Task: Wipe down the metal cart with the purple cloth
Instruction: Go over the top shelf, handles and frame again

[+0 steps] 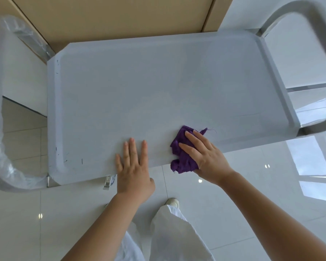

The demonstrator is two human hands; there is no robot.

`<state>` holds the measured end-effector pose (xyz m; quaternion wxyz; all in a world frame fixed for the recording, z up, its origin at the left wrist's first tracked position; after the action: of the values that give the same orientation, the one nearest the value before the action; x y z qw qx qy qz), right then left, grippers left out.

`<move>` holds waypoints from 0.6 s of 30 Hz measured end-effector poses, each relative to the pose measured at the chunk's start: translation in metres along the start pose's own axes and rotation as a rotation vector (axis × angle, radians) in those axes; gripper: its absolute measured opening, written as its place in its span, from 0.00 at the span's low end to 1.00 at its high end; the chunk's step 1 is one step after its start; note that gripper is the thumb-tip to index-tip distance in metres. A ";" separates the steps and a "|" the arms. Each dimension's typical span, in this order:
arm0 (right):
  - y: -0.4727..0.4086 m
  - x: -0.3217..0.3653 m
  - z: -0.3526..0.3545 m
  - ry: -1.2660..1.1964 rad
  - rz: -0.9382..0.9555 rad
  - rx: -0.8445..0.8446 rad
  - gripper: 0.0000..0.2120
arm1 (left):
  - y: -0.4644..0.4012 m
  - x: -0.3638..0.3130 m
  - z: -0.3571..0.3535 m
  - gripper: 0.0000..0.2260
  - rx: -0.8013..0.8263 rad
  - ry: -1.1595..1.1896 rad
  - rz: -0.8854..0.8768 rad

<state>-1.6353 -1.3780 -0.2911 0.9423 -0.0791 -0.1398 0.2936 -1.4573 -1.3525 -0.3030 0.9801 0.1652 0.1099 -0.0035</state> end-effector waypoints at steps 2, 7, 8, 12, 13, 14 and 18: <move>0.005 -0.010 0.005 0.001 0.001 -0.009 0.35 | 0.001 0.000 0.001 0.44 0.025 -0.023 0.017; 0.009 -0.019 0.008 -0.007 -0.013 -0.032 0.34 | 0.001 -0.009 0.002 0.43 0.087 -0.092 0.123; 0.009 -0.019 0.007 -0.011 -0.016 -0.032 0.34 | 0.000 -0.021 0.003 0.43 0.084 -0.077 0.122; 0.008 -0.019 0.010 -0.022 -0.017 -0.050 0.32 | -0.008 -0.095 -0.006 0.46 -0.012 -0.022 -0.086; 0.008 -0.019 0.010 -0.024 -0.012 -0.052 0.32 | -0.011 -0.104 -0.008 0.48 -0.061 -0.006 -0.097; 0.008 -0.020 0.010 -0.024 -0.007 -0.052 0.32 | -0.014 -0.106 -0.013 0.48 -0.086 0.020 -0.092; 0.010 -0.023 0.009 -0.025 0.008 -0.041 0.33 | -0.013 -0.102 -0.018 0.52 -0.130 -0.010 -0.128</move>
<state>-1.6618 -1.3822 -0.2898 0.9375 -0.0953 -0.1573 0.2956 -1.5615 -1.3618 -0.3017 0.9871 0.0940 0.1154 -0.0598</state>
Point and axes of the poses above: each hand's wrist, its own y-axis away from the middle knuckle, its own z-axis out of the back of the hand, x = y × z, the point moved 8 cm from there along -y, towards the middle knuckle, and after that the axes turned 5 degrees about -x, right-handed, at the moved point
